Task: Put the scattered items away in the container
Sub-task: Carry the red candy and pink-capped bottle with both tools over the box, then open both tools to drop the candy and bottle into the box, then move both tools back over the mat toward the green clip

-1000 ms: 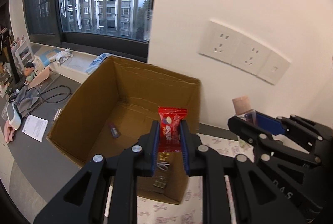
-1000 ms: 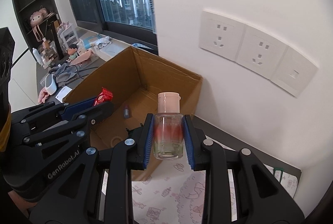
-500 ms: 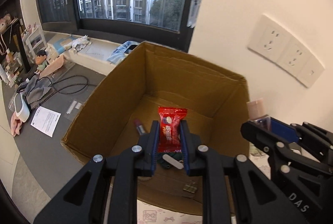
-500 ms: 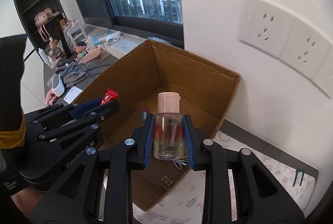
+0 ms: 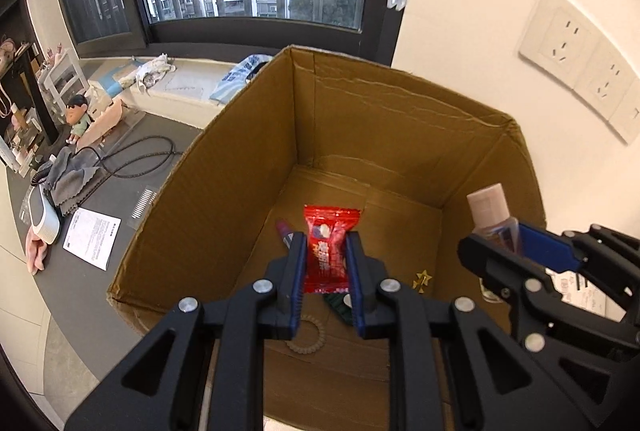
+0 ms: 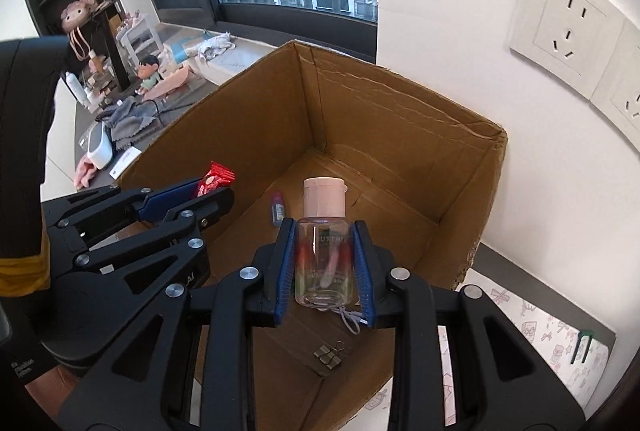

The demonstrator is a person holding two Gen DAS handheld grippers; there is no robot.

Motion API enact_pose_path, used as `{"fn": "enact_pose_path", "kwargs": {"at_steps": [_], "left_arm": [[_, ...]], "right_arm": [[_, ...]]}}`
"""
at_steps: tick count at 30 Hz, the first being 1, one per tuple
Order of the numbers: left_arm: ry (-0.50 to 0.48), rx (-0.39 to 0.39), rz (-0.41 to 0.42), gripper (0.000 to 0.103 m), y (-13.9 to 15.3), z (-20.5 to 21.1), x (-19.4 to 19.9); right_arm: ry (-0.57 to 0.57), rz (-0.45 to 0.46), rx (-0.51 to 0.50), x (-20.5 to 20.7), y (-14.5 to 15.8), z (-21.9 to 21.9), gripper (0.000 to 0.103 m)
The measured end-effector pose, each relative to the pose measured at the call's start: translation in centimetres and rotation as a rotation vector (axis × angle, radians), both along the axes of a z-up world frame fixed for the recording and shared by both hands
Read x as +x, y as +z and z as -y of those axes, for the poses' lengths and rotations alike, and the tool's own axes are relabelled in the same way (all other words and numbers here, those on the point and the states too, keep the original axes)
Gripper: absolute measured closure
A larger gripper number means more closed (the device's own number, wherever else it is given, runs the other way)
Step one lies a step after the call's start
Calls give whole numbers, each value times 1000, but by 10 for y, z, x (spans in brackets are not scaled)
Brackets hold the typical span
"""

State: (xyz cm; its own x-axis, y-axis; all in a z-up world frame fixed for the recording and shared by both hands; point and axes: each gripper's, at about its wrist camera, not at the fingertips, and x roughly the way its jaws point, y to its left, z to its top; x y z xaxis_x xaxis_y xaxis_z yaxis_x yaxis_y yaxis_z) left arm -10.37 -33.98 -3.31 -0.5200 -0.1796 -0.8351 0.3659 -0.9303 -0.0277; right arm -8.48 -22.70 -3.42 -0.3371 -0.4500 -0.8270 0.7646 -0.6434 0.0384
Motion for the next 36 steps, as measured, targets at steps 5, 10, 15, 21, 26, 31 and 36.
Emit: {"fn": "enact_pose_path", "kwargs": {"at_steps": [5, 10, 15, 21, 26, 31, 36], "left_arm": [[1, 10, 13, 84, -5, -1, -2], [4, 13, 13, 83, -4, -2, -5], [-11, 36, 18, 83, -4, -2, -5], [4, 50, 45, 72, -10, 3, -4], [72, 5, 59, 10, -9, 17, 2], [100, 42, 43, 0, -5, 28, 9], [85, 87, 24, 0, 9, 30, 14]], "right_arm": [[-4, 19, 21, -2, -7, -1, 74], [-13, 34, 46, -5, -11, 1, 74], [-23, 9, 82, -5, -13, 2, 71], [-76, 0, 102, -10, -16, -5, 49], [-112, 28, 75, -21, -16, -19, 32], [-76, 50, 17, -19, -9, -23, 4], [-74, 36, 0, -14, 0, -28, 0]]}}
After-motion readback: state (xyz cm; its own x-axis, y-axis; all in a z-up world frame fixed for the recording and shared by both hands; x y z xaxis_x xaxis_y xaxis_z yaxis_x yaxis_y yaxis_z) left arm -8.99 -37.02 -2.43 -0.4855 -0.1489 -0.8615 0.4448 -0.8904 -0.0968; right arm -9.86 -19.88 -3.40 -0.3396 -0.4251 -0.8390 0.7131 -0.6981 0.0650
